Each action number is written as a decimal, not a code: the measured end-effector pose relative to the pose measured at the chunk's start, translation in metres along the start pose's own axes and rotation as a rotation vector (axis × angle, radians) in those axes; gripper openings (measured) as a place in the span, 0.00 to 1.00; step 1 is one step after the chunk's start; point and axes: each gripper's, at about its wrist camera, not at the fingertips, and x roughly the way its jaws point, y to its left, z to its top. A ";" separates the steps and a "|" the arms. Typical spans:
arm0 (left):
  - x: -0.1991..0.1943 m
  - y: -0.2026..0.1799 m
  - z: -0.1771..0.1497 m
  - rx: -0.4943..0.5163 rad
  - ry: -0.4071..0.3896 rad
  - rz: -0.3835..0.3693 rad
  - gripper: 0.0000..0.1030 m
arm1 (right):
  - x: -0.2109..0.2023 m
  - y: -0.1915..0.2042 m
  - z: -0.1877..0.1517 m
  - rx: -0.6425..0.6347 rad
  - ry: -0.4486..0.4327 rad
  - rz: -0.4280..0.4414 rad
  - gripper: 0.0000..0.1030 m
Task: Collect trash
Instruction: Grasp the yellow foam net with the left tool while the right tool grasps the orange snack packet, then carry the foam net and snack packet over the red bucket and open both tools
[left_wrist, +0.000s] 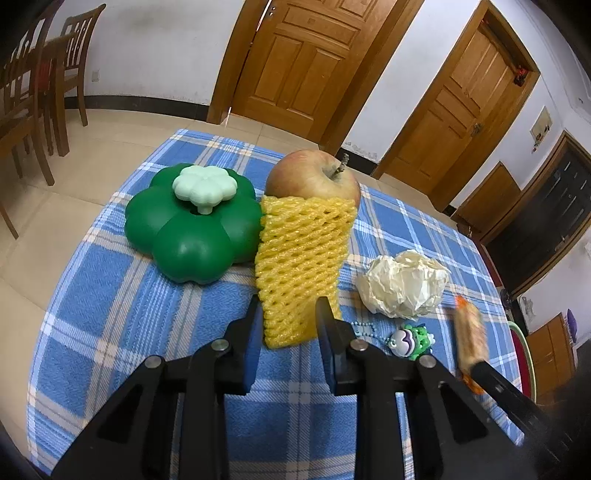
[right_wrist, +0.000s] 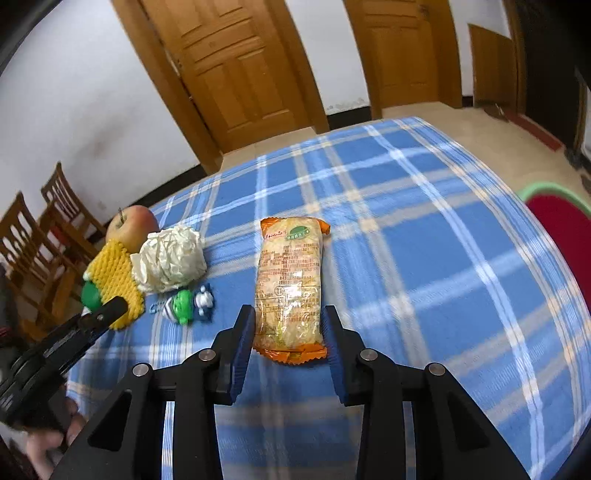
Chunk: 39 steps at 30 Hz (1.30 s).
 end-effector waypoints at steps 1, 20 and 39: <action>0.000 -0.001 0.000 0.002 0.001 0.001 0.26 | -0.008 -0.005 -0.004 0.003 -0.005 -0.003 0.37; -0.001 -0.003 0.000 -0.010 0.002 0.015 0.20 | -0.119 -0.097 -0.049 0.129 -0.141 -0.043 0.36; -0.061 -0.052 -0.024 0.082 -0.004 -0.098 0.10 | -0.146 -0.143 -0.072 0.245 -0.189 -0.001 0.37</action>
